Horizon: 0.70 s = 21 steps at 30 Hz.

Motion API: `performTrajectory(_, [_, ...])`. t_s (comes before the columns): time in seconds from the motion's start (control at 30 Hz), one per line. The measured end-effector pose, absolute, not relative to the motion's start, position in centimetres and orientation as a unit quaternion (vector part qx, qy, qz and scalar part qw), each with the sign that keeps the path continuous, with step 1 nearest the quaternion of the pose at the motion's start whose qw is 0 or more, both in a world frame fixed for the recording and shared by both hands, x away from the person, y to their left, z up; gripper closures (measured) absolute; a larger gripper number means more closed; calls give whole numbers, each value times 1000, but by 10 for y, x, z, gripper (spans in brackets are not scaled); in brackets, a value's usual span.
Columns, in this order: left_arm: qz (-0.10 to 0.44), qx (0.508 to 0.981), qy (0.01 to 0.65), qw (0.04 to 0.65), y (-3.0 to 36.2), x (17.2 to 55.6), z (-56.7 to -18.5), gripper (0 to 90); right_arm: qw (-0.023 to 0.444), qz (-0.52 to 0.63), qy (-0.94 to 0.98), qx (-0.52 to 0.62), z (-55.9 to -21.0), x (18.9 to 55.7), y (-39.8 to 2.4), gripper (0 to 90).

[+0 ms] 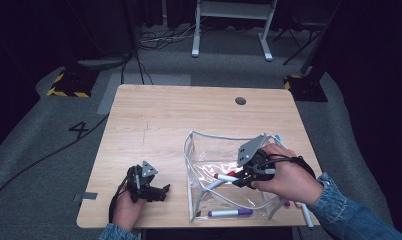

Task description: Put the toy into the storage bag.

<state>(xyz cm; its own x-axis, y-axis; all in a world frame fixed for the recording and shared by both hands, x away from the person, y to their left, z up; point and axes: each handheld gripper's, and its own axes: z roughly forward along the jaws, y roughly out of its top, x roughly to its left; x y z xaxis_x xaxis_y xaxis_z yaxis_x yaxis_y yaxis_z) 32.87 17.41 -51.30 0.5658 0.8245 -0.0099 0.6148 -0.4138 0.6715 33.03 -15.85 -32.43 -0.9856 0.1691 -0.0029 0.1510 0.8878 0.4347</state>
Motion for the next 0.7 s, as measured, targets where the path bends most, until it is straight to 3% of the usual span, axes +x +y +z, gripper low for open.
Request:
performTrajectory(0.47, [163,825,436,320,174,329,-513,0,23,150,988,22,-336,325,-135,769])
performTrajectory(0.7, [163,825,437,321,174,329,-513,0,-7,131,991,11,-354,325,-120,769])
